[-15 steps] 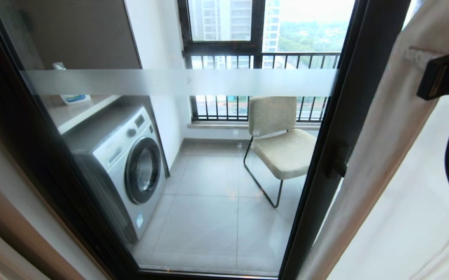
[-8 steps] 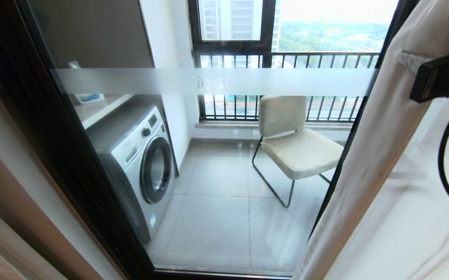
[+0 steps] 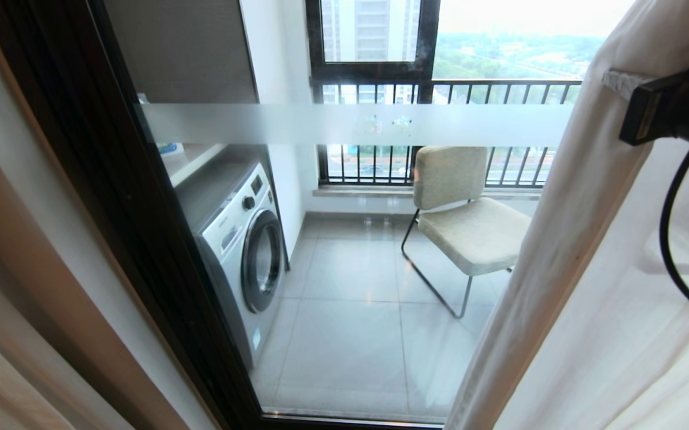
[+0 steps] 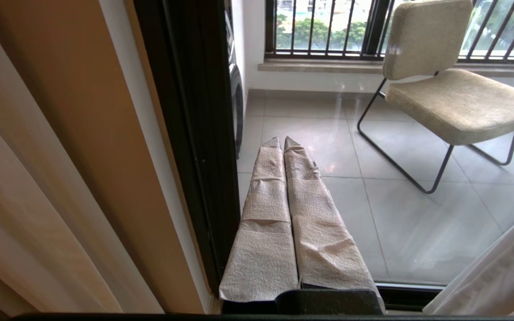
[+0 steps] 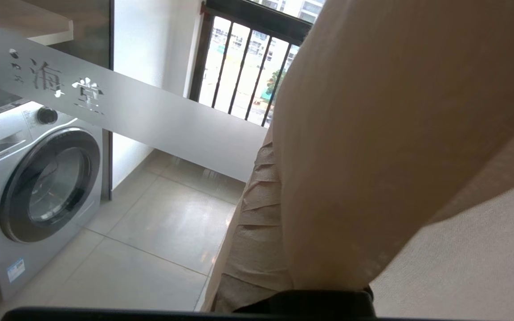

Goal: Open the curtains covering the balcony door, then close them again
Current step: Close the inner curtains on both sides

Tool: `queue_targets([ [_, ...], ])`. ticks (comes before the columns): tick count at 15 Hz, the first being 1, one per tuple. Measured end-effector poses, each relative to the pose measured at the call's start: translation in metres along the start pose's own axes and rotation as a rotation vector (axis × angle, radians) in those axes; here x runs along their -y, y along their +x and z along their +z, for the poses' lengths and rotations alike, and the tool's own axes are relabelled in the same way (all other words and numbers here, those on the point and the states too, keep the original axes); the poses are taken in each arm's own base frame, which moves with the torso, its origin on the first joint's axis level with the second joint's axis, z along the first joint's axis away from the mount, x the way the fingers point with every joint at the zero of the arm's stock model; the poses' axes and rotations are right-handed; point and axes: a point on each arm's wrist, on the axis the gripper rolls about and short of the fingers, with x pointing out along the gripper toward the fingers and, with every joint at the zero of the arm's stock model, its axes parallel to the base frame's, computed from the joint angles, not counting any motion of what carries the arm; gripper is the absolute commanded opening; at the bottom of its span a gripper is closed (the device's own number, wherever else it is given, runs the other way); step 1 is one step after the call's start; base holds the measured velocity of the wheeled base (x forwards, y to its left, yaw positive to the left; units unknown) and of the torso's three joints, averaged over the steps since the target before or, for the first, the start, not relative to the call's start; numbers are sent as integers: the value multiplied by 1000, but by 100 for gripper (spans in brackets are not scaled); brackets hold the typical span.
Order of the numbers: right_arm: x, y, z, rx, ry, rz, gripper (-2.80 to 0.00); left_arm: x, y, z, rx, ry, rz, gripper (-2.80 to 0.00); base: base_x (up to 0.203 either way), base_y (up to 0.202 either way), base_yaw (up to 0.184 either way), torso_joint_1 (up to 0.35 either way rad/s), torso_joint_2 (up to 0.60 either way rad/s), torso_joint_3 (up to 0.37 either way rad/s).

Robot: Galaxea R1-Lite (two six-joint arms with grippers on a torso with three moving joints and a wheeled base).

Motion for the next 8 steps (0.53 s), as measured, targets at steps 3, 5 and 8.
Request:
queue_targets([
  [3, -2, 5, 1, 3, 1, 5, -280, 0, 0, 0, 0, 0, 0, -280, 0, 190, 2, 1, 2, 3],
  [5, -5, 8, 2, 5, 3, 15, -280, 0, 0, 0, -1, 1, 0, -280, 0, 132, 3, 7, 4, 0],
  [8, -6, 12, 4, 11, 4, 20, -280, 0, 0, 0, 0, 1, 0, -280, 0, 0, 0, 0, 0, 0],
])
